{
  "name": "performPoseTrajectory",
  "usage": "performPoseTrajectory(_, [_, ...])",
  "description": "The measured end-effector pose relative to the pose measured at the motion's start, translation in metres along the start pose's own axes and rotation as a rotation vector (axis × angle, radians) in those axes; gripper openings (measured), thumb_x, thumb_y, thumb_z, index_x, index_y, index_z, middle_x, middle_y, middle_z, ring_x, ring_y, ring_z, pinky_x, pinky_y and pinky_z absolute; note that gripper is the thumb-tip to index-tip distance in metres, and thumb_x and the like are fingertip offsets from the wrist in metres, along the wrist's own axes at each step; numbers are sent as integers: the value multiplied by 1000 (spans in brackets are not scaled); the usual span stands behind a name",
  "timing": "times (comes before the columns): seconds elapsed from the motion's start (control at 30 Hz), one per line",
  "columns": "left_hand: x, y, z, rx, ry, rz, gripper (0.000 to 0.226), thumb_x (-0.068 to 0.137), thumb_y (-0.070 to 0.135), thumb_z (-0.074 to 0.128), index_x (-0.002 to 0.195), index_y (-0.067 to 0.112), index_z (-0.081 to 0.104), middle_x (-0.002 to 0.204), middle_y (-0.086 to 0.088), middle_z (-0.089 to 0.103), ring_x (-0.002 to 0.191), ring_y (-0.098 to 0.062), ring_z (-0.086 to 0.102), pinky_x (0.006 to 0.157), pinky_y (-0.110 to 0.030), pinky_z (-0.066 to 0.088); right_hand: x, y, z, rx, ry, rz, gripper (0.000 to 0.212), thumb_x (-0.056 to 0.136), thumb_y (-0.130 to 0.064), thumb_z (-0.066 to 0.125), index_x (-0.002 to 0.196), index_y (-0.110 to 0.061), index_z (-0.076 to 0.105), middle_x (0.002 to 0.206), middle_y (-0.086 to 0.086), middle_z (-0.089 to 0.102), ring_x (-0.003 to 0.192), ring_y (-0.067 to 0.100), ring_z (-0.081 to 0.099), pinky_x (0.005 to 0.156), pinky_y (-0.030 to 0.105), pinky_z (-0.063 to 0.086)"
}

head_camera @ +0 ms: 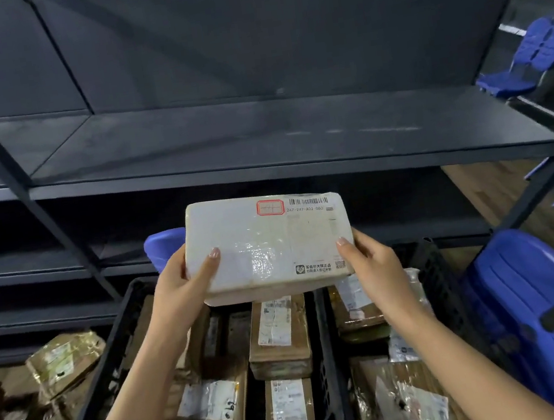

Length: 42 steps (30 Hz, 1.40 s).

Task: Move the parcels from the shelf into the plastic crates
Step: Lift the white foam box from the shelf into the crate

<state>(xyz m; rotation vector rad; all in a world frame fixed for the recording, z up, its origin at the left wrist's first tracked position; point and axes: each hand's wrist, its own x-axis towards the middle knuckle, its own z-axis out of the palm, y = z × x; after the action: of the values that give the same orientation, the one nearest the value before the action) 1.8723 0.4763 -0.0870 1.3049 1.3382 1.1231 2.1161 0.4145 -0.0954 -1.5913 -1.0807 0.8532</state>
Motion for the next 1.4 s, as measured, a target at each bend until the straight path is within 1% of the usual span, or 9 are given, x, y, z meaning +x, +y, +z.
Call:
performPoseTrajectory(0.4, [15, -18, -9, 42, -53, -56, 22, 91, 37, 60, 111, 28, 61, 105, 5, 67, 99, -16, 62, 79, -29, 47, -6, 17, 18, -13, -31, 70, 34, 97, -34, 49, 130, -27, 56, 101, -23, 64, 92, -8, 59, 60, 3, 45])
performPoseTrajectory(0.57, [33, -33, -36, 95, -166, -95, 40, 88, 46, 61, 123, 27, 57, 113, 6, 67, 106, -16, 62, 93, -36, 49, -13, 13, 47, 16, -7, 74, 32, 98, -30, 49, 129, -26, 55, 98, -24, 59, 88, -9, 56, 59, -1, 42])
performPoseTrajectory(0.67, [50, -42, -58, 82, -268, -124, 29, 86, 50, 61, 110, 35, 63, 110, 6, 69, 106, -18, 63, 98, -42, 47, -20, 19, 77, 41, 25, 98, 26, 97, -30, 51, 122, -32, 55, 103, -22, 62, 96, -7, 58, 65, 6, 48])
performPoseTrajectory(0.73, [68, -48, -74, 124, -307, -117, 23, 88, 46, 61, 107, 34, 63, 110, 5, 68, 104, -17, 63, 94, -37, 49, -25, 26, 102, 61, 70, 127, 19, 97, -29, 52, 113, -36, 57, 98, -24, 64, 95, -7, 61, 69, 11, 50])
performPoseTrajectory(0.83, [101, -56, -94, 202, -400, -66, 44, 76, 52, 65, 112, 25, 63, 106, 4, 68, 99, -14, 65, 87, -35, 52, -36, 33, 146, 72, 156, 171, 16, 96, -29, 54, 105, -42, 57, 94, -23, 66, 92, -6, 63, 72, 15, 50])
performPoseTrajectory(0.93, [133, -68, -104, 287, -481, -44, 14, 89, 33, 64, 100, 26, 60, 92, 11, 63, 83, -5, 61, 73, -24, 48, -51, 41, 193, 114, 297, 230, 26, 95, -32, 54, 122, -34, 56, 106, -16, 66, 99, -2, 62, 76, 16, 49])
performPoseTrajectory(1.13, [180, -90, -105, 488, -713, 33, 24, 91, 31, 62, 112, 21, 57, 87, 9, 60, 72, -7, 56, 62, -20, 44, -73, 49, 279, 349, 599, 415, 36, 95, -29, 55, 131, -24, 54, 106, -16, 65, 98, 0, 62, 85, 25, 49])
performPoseTrajectory(1.27, [200, -105, -97, 551, -840, 25, 34, 91, 30, 62, 122, 19, 56, 105, 3, 61, 94, -16, 58, 72, -24, 43, -77, 55, 318, 398, 720, 508, 34, 96, -26, 54, 129, -25, 55, 112, -7, 66, 105, 11, 63, 95, 38, 51])
performPoseTrajectory(1.4, [217, -118, -84, 610, -978, -9, 40, 92, 29, 60, 130, 20, 51, 113, 6, 56, 106, -14, 54, 83, -21, 37, -74, 57, 340, 459, 787, 576, 40, 97, -23, 51, 137, -20, 48, 123, -2, 60, 116, 20, 57, 90, 24, 41])
